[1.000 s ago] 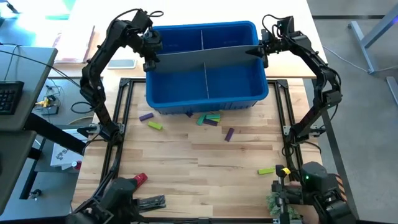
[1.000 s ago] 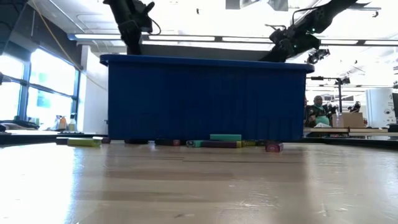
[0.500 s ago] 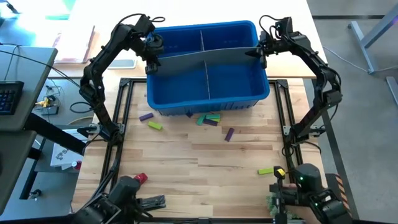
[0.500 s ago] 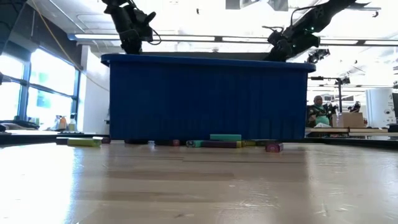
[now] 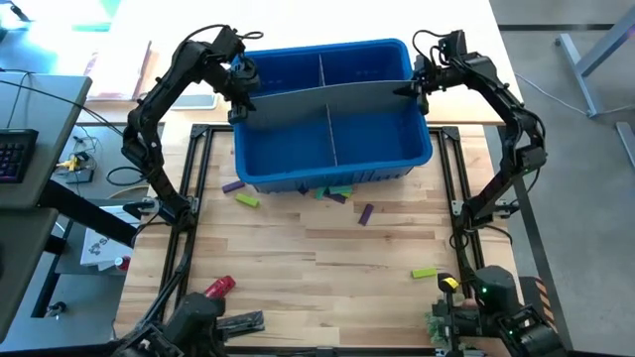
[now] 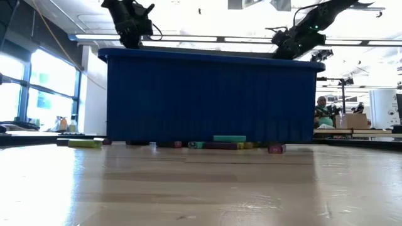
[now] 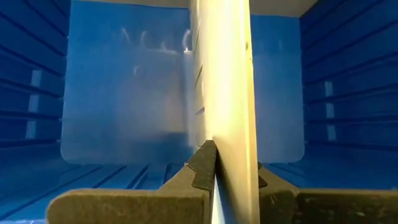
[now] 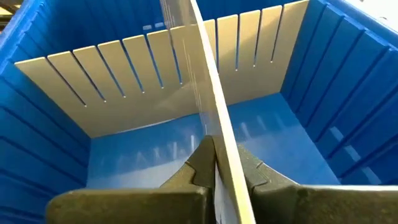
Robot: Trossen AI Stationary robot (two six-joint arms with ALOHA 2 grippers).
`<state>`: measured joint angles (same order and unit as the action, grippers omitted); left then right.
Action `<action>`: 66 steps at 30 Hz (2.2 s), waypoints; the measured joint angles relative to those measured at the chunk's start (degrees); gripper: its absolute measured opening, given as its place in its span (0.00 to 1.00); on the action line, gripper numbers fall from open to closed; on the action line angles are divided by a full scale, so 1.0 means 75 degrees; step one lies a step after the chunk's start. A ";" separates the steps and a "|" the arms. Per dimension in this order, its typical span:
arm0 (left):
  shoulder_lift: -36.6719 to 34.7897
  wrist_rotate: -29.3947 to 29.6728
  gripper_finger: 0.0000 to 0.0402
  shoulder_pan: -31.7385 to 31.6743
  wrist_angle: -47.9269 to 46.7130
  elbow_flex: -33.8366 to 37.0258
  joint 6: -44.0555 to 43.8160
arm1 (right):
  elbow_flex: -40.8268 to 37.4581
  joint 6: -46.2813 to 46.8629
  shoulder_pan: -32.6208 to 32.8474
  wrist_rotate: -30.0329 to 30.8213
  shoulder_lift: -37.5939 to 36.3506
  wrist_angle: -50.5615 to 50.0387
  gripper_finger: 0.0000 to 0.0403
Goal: Sort blocks
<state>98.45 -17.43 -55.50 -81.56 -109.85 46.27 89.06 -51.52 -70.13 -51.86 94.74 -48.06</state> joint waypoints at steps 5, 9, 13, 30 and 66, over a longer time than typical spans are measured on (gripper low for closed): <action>0.0021 -0.0009 0.00 0.0139 -0.0020 0.0339 0.0039 | -0.0009 -0.0071 0.0005 -0.0149 -0.0005 -0.0456 0.02; -0.0016 -0.0046 0.00 0.0169 0.0018 0.0556 0.0039 | -0.0006 -0.0167 0.0009 -0.0189 -0.0017 -0.0663 0.02; -0.0011 -0.0042 0.00 0.0171 0.0062 0.0619 0.0034 | -0.0004 -0.0139 0.0023 -0.0216 -0.0017 -0.0673 0.02; -0.0014 0.0408 0.23 0.0156 0.0333 0.0402 -0.0748 | 0.0009 0.1074 0.0295 0.1103 -0.0550 -0.0556 0.33; 0.0612 -0.0513 0.38 0.1771 0.2274 0.0045 -0.0421 | 0.0023 0.2138 0.3107 0.2165 0.0184 0.1840 0.44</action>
<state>103.04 -21.27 -42.22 -64.51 -109.51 43.11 89.23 -35.48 -46.83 -35.62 96.12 -34.26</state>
